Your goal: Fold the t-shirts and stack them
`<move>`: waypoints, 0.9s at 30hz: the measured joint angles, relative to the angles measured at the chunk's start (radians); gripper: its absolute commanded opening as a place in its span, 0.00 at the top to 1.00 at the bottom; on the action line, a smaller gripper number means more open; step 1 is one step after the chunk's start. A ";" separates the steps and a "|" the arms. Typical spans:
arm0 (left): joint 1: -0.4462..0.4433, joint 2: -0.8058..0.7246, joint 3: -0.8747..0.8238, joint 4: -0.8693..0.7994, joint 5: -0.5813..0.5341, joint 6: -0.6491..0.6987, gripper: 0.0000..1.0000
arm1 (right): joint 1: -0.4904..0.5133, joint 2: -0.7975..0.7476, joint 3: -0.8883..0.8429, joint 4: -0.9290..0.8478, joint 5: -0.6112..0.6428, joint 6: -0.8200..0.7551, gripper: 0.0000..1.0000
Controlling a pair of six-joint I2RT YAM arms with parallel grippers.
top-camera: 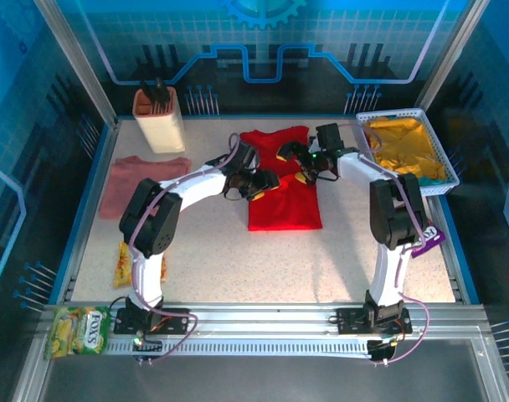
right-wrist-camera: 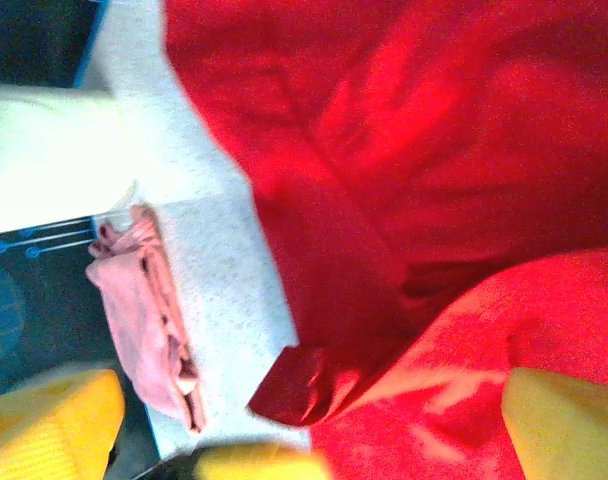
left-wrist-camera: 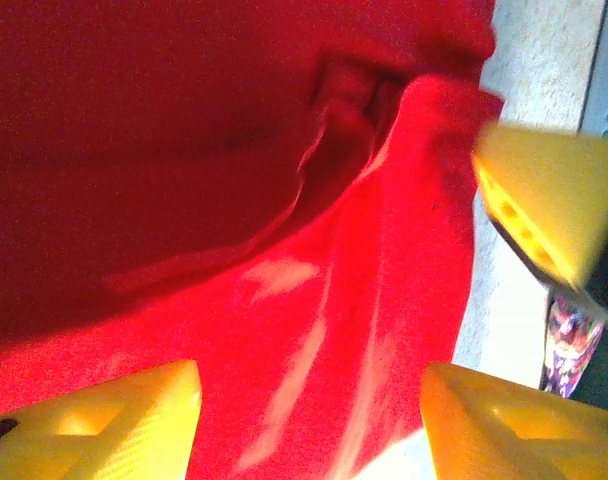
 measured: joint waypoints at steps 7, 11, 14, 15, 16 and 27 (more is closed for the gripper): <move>0.051 0.180 0.193 -0.002 -0.003 0.003 0.41 | -0.026 -0.236 -0.151 -0.063 0.016 -0.105 0.00; 0.099 0.211 0.235 -0.027 -0.024 0.018 0.43 | -0.028 -0.324 -0.254 -0.119 0.048 -0.152 0.00; 0.130 0.215 0.256 -0.058 -0.031 0.050 0.43 | -0.031 -0.384 -0.338 -0.161 0.062 -0.185 0.00; 0.137 0.209 0.251 -0.061 -0.031 0.058 0.43 | -0.033 -0.397 -0.356 -0.175 0.066 -0.194 0.00; 0.141 0.193 0.229 -0.063 -0.034 0.070 0.44 | -0.038 -0.412 -0.376 -0.196 0.069 -0.210 0.00; -0.031 -0.206 -0.266 -0.120 -0.026 0.076 0.49 | -0.055 -0.483 -0.494 -0.326 0.205 -0.346 0.41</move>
